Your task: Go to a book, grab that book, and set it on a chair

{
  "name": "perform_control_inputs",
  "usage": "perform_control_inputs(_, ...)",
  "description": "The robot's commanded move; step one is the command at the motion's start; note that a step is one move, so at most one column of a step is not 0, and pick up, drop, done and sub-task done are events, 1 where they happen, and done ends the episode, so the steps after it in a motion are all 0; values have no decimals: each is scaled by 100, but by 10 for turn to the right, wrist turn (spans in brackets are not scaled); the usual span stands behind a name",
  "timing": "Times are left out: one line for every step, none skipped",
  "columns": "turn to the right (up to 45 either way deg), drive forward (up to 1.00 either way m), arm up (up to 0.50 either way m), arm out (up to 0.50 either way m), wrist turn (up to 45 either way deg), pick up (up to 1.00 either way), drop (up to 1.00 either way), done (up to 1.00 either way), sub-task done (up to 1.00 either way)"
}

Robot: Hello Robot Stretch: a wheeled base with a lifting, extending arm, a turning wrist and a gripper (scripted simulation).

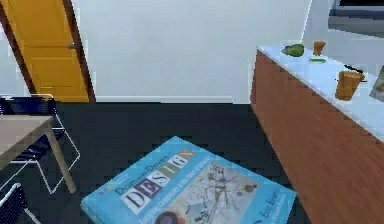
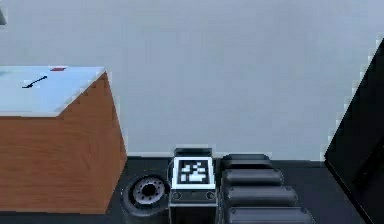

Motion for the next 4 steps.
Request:
perform_control_inputs(0,45,0,0,0,0,0,0,0)
perform_control_inputs(-300,0,0,0,0,0,0,0,0)
perform_control_inputs(0,20,0,0,0,0,0,0,0)
perform_control_inputs(450,0,0,0,0,0,0,0,0)
